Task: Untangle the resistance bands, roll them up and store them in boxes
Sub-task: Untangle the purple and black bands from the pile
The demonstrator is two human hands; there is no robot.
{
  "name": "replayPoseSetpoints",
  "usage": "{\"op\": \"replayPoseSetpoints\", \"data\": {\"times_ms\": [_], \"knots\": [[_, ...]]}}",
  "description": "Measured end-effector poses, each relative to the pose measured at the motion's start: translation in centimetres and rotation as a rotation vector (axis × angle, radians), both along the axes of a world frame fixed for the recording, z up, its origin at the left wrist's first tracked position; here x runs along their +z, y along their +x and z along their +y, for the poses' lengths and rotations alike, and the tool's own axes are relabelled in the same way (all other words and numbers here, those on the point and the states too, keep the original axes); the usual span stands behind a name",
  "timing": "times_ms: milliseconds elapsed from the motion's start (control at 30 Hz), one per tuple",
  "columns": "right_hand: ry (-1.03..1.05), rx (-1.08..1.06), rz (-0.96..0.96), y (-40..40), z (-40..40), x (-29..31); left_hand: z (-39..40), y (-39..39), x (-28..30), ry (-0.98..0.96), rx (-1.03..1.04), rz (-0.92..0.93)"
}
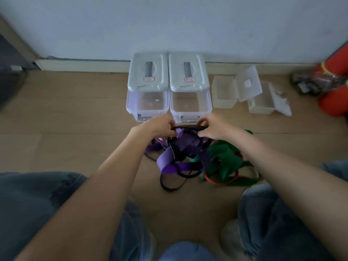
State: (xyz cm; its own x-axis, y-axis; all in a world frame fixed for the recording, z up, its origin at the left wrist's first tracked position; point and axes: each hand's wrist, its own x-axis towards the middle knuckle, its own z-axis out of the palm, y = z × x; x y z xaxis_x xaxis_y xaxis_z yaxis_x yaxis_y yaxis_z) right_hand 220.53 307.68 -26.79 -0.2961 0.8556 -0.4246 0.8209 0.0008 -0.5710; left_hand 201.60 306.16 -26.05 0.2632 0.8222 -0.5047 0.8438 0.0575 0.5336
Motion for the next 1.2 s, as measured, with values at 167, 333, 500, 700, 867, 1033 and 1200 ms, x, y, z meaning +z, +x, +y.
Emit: {"op": "replayPoseSetpoints", "data": {"times_ms": [167, 333, 500, 700, 867, 1033, 1200], "knots": [[0.094, -0.114, 0.195, -0.8, -0.4, 9.3, 0.3, -1.3, 7.1, 0.154, -0.011, -0.053], [-0.166, -0.370, 1.001, -0.4, -2.2, 15.3, -3.2, -1.6, 10.9, 0.001, 0.192, -0.505], [0.112, -0.442, 0.880, 0.8, -2.6, 17.6, -3.9, -0.6, 11.2, -0.214, 0.327, -0.788], [0.174, -0.095, 0.092, 2.8, -2.4, 15.3, -2.2, -1.2, 13.2, 0.006, 0.493, -0.660], [0.153, 0.244, 0.259, 0.9, -2.9, 14.4, -2.0, -0.8, 14.3, -0.006, 0.432, -0.754], [0.248, 0.213, 0.355, -0.6, -3.3, 14.1, -2.4, -1.6, 15.0, -0.030, 0.426, -0.927], [0.139, -0.221, 0.692, -1.6, -3.4, 13.6, -2.3, -3.2, 12.8, 0.073, 0.566, -0.776]]}}
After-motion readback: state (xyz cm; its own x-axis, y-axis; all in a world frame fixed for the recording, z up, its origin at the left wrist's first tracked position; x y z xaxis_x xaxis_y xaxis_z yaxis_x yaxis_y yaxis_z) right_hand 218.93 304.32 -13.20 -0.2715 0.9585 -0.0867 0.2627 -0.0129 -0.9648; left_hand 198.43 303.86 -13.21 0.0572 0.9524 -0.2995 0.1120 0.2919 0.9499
